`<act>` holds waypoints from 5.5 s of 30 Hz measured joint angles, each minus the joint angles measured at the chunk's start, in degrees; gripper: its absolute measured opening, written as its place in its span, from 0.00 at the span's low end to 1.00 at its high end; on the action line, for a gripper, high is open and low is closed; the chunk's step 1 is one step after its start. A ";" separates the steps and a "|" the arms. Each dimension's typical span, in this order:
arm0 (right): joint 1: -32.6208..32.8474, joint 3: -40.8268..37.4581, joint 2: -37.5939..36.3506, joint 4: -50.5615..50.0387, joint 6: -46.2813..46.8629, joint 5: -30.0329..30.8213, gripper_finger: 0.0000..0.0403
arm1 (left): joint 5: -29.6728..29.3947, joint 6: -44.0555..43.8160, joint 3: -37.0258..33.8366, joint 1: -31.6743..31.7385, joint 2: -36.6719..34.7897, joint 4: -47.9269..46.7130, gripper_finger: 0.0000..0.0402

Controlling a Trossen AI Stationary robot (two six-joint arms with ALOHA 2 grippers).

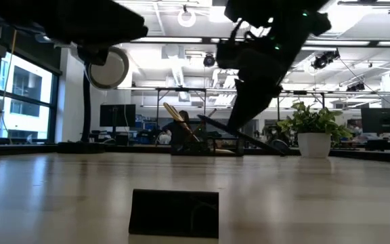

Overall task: Pick and place office supplies into organizer
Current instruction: Put the black pen into the black desk organizer, then adjust the orange pencil in the black desk organizer

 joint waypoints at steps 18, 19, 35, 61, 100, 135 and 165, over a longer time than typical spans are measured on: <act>0.14 6.02 12.58 2.18 -7.64 -3.62 0.12 | -3.44 0.39 0.00 0.02 0.00 -3.52 0.18; 0.24 5.94 12.37 2.46 -7.75 -3.62 0.13 | -3.44 0.38 0.00 0.02 0.00 -3.45 0.18; 8.63 -2.86 3.21 6.16 -5.72 12.20 0.25 | -1.94 -1.17 0.00 -0.05 0.00 -4.07 0.18; 8.92 -36.63 5.51 67.57 -4.02 12.19 0.22 | -2.54 -0.63 0.00 -0.01 0.00 -1.83 0.18; 7.94 -23.34 -5.61 31.55 -1.48 14.35 0.06 | -2.56 -0.56 0.00 -0.01 0.00 -2.35 0.18; -38.99 67.37 25.73 -48.09 -33.54 1.42 0.07 | -2.54 -2.30 -0.02 -0.03 0.00 -4.71 0.18; -40.72 72.60 31.07 -53.04 -35.28 -4.93 0.32 | -2.55 4.93 -0.01 0.02 0.00 -1.63 0.18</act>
